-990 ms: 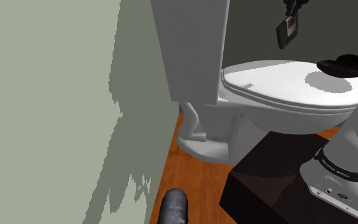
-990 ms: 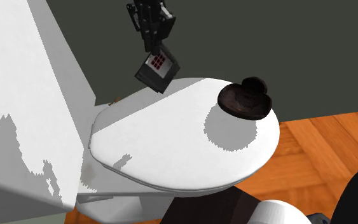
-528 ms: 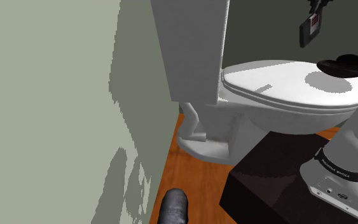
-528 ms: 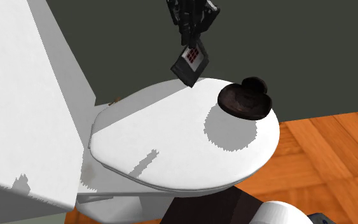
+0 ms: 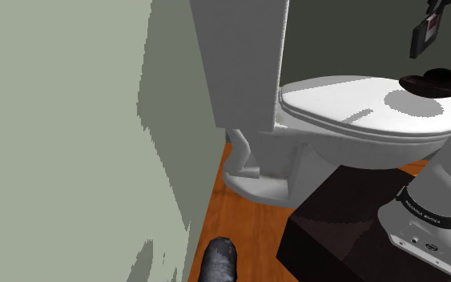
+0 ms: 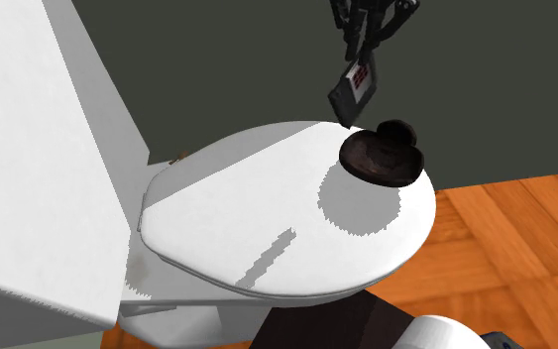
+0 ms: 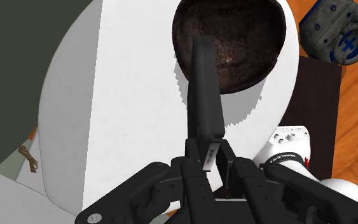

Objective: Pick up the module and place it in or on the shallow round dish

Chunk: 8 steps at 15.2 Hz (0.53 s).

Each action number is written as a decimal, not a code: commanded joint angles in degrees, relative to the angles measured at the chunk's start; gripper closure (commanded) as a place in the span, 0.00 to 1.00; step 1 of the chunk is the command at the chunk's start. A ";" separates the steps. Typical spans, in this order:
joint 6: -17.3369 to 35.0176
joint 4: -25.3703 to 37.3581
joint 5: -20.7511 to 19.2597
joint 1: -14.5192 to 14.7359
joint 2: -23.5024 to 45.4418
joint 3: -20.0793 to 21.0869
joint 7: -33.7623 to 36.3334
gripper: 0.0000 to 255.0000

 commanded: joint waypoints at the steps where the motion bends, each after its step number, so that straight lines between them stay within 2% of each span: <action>1: -0.59 1.47 -0.21 -0.99 0.92 -2.55 -3.85 1.00; 8: -2.41 8.79 3.15 -4.71 8.53 -12.42 -17.65 1.00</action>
